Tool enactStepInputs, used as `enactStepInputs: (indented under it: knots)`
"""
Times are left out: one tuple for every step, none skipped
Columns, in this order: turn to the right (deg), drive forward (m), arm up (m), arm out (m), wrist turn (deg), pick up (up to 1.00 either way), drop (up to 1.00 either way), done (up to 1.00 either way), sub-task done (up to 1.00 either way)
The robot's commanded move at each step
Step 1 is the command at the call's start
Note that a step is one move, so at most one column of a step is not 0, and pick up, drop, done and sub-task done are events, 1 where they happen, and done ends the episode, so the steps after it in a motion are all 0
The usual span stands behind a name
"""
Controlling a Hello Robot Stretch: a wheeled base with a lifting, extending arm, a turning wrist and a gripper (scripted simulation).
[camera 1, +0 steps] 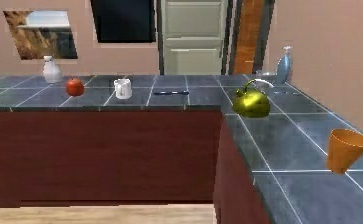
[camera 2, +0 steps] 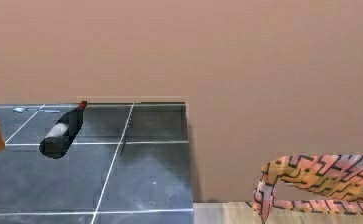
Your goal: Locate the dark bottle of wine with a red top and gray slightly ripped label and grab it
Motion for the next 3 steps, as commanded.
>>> enactStepInputs:
  knots:
    - [-27.0,0.0,0.0,0.0,0.0,0.0,0.0,0.0,0.0]
    - [0.0,0.0,0.5,0.0,0.0,0.0,0.0,0.0,0.0]
    - [0.0,0.0,0.38,0.0,0.0,0.0,0.0,0.0,0.0]
